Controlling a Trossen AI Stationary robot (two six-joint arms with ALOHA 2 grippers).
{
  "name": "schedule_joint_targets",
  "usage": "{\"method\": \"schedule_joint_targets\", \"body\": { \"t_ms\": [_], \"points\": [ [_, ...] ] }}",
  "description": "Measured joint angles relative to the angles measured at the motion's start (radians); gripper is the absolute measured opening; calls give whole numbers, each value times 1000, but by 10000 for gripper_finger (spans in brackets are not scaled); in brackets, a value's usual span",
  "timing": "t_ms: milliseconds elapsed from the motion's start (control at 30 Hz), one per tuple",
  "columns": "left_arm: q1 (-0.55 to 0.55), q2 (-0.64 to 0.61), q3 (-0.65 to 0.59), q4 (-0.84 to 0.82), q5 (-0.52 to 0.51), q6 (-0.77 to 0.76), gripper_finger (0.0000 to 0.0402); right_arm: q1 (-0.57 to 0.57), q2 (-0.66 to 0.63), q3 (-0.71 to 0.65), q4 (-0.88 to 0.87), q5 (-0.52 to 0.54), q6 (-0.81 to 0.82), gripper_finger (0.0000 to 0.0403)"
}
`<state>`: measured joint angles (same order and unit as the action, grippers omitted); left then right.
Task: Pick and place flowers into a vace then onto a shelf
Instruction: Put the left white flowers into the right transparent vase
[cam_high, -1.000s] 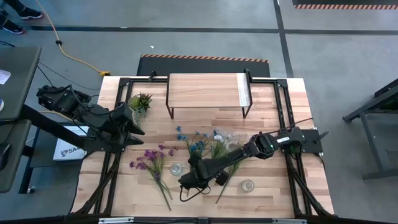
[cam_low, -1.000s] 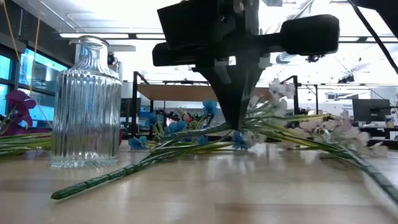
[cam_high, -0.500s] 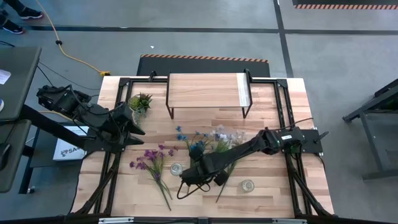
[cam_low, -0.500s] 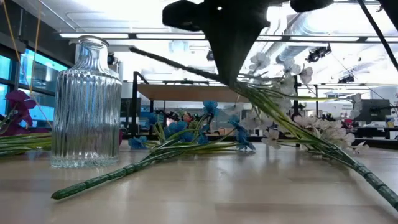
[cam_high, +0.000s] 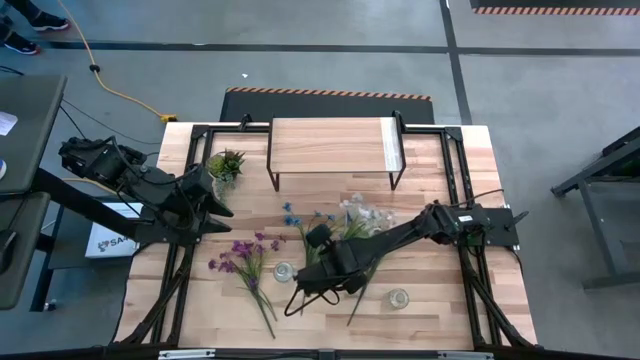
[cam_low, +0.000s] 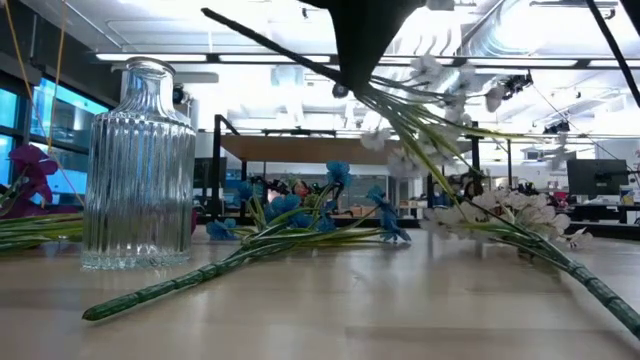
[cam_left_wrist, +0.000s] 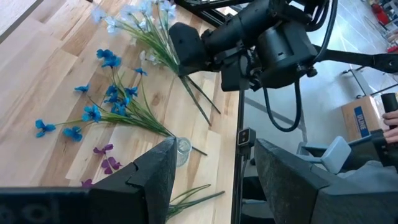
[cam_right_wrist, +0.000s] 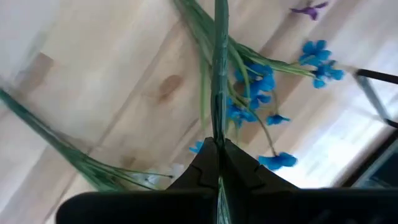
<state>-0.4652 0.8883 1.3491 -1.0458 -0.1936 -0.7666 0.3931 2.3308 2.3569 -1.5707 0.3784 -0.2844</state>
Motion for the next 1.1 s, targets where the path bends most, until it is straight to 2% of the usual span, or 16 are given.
{"method": "schedule_joint_targets", "body": {
  "t_ms": [333, 600, 767, 1100],
  "points": [
    [0, 0, 0, 1, -3, -1, 248, 5, -32, -2, 0, 53, -5, 0],
    [0, 0, 0, 2, -11, -1, 248, 14, -121, -1, 0, 87, 100, 0],
    [0, 0, 0, 6, -11, -1, 248, 33, -130, -1, 0, 90, 123, 0],
    [0, 0, 0, 11, -10, -2, 248, 41, -137, -1, 0, 202, 127, 0]
  ]
}}
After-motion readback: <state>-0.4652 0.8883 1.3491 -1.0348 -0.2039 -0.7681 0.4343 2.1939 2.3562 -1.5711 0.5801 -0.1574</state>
